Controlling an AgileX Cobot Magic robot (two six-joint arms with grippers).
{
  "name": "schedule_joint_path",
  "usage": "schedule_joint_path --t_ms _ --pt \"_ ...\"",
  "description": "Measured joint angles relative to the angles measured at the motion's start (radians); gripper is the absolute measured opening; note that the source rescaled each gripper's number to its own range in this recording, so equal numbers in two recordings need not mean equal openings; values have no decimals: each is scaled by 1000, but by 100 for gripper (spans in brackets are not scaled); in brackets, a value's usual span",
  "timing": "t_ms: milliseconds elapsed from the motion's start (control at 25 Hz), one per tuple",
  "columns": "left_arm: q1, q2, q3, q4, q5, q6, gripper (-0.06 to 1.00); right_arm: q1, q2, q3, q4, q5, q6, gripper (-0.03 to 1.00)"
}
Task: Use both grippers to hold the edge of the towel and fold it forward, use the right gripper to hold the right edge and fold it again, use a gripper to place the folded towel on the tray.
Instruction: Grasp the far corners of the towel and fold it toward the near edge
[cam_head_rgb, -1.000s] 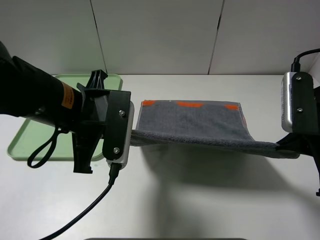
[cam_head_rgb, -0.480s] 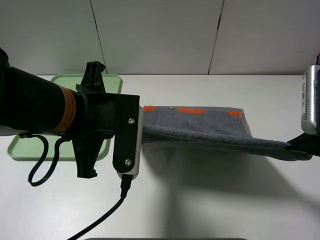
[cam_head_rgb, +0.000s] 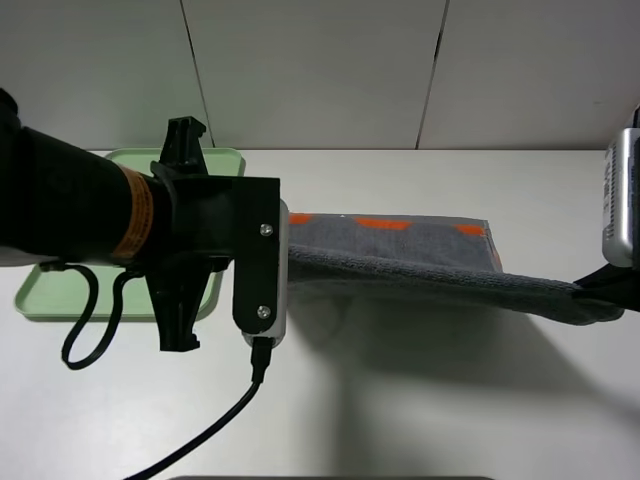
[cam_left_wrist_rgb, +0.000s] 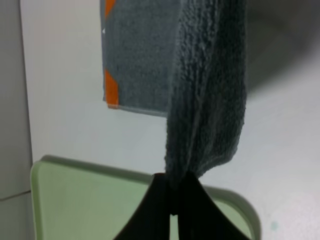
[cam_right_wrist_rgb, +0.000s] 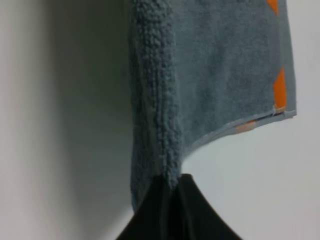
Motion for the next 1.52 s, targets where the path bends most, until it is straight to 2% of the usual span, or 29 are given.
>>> schedule_joint_path --t_ms 280,440,880,1240,1520 --pt "1 153 -128 2 89 14 0 0 133 -73 -9 0 42 0" --pt "52 214 -180 2 83 28 0 0 223 -132 -17 -6 48 0" --pt "237 232 -193 1 -48 106 0 0 453 -231 -16 -140 51 0" --pt "316 238 -193 0 -105 137 0 0 605 -369 -13 -169 52 0" --pt "330 349 -195 4 -131 138 0 0 656 -390 -8 -193 52 0"
